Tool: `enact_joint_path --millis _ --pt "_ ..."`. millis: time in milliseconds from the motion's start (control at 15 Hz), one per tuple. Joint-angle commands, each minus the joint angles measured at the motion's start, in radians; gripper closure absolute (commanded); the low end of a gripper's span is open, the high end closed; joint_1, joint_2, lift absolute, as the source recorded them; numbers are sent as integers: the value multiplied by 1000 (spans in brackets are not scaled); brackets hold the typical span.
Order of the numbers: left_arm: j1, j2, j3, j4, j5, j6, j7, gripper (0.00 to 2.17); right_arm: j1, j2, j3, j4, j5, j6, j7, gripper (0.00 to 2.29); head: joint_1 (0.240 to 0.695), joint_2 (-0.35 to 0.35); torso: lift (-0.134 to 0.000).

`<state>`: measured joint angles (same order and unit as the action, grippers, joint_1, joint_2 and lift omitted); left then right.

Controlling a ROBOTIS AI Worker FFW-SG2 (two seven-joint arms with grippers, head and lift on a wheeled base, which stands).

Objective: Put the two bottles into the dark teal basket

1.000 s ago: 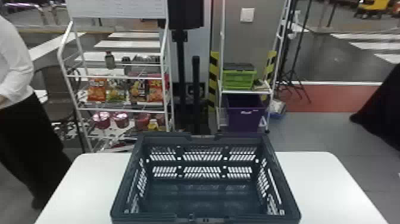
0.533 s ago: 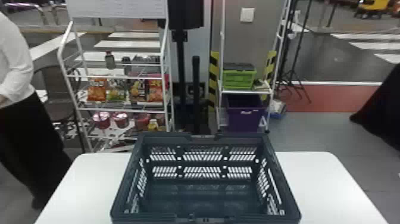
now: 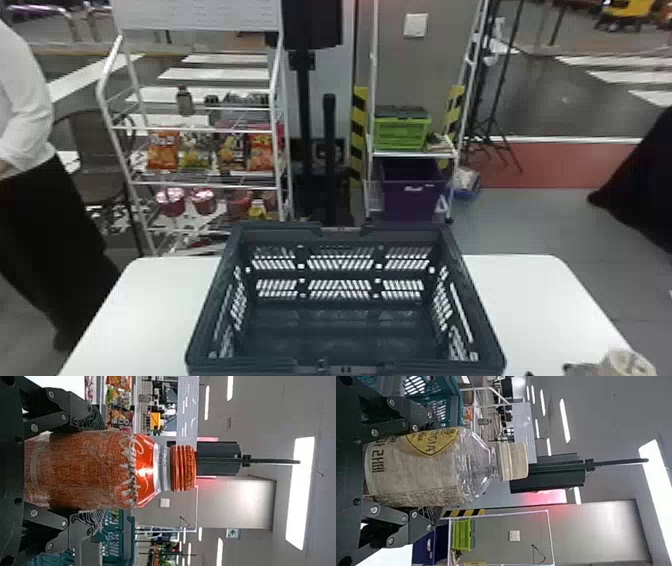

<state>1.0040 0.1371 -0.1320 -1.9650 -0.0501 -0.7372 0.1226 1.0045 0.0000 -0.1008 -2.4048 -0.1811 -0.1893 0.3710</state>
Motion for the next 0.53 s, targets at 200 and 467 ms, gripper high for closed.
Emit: enact_joint_path --millis 200,467 --pt "7 22 0 2 3 -9 0 2010 -245 1 113 -126 86 551 -124 1798 499 0 0" --pt "11 35 0 -2 10 -9 0 2010 -489 -60 277 -119 101 900 -313 1798 499 0 0"
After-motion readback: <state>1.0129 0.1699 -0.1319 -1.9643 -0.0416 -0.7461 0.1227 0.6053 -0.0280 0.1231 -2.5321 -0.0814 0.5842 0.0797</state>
